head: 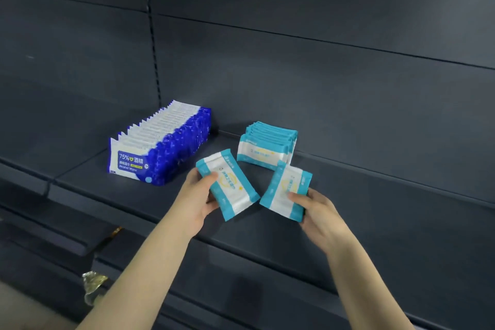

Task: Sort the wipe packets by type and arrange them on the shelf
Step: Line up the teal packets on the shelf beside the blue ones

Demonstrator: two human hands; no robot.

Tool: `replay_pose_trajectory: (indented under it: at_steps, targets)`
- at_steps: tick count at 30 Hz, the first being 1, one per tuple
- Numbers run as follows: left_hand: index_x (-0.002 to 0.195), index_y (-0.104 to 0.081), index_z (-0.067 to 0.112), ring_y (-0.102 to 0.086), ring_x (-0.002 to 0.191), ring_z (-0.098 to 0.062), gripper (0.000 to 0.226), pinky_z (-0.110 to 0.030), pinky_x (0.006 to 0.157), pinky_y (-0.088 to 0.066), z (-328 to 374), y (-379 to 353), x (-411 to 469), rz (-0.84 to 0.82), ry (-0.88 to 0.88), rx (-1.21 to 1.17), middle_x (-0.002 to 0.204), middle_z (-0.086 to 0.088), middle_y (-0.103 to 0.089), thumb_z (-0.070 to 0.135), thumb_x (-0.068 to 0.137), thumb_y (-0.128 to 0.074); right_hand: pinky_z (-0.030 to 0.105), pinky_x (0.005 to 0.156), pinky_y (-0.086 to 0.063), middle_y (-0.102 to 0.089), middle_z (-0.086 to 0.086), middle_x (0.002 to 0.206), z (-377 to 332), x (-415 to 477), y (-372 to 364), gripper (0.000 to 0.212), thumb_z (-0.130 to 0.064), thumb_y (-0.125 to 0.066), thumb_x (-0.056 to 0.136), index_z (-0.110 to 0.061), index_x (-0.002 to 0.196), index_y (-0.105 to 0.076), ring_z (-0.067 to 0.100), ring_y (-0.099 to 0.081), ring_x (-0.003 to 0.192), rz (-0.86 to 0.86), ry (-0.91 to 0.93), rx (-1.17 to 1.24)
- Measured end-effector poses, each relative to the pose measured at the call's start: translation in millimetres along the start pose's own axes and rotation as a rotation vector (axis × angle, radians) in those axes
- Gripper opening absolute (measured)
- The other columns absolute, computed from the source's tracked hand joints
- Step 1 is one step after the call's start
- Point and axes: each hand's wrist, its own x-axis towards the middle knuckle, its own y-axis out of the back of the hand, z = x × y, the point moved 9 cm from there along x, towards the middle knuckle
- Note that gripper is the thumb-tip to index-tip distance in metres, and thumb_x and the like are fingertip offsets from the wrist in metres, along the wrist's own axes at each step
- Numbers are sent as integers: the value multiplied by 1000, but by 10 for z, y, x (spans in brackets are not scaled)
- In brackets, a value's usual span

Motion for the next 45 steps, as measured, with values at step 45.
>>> replay_pose_trajectory:
  at_steps: [45]
  targets:
    - [134,-42,26,-51,119,-5,59,-24,95,-47,272,-612,1318,-285,-569,869,133,9,-52,12,86,-73,11,73,-49,-65,-9,101,-447,743,-204,29,-11,-72,88,-23,112,-59,5,-62,90,429,662,-641]
